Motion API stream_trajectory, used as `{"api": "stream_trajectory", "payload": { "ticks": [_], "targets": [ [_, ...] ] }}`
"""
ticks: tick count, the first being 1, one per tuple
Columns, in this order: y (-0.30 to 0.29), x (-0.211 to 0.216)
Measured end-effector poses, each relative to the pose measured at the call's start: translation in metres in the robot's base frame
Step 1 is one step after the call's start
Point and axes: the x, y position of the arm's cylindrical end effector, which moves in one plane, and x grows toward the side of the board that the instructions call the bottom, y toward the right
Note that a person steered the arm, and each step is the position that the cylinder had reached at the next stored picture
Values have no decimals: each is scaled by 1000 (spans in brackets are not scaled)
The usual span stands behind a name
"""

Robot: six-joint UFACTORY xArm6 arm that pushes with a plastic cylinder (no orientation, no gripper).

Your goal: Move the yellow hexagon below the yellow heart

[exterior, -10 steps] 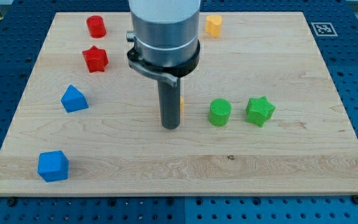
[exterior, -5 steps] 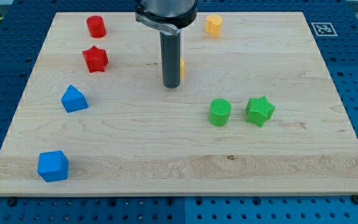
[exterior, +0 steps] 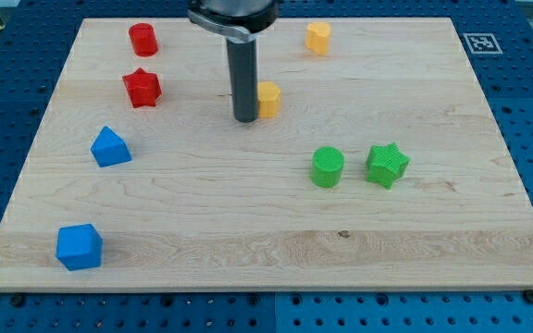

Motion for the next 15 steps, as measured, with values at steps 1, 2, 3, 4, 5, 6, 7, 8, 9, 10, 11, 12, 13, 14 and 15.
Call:
{"api": "stream_trajectory", "payload": {
  "ticks": [1, 2, 3, 4, 5, 6, 7, 8, 9, 10, 11, 12, 13, 14, 15],
  "targets": [
    [23, -2],
    [38, -22],
    [37, -32],
    [25, -32],
    [13, -32],
    [11, -37],
    [11, -65],
    [14, -79],
    [29, -80],
    [38, -80],
    [27, -80],
    [26, -80],
    [19, -80],
    [11, -80],
    [7, -79]
  ]
}}
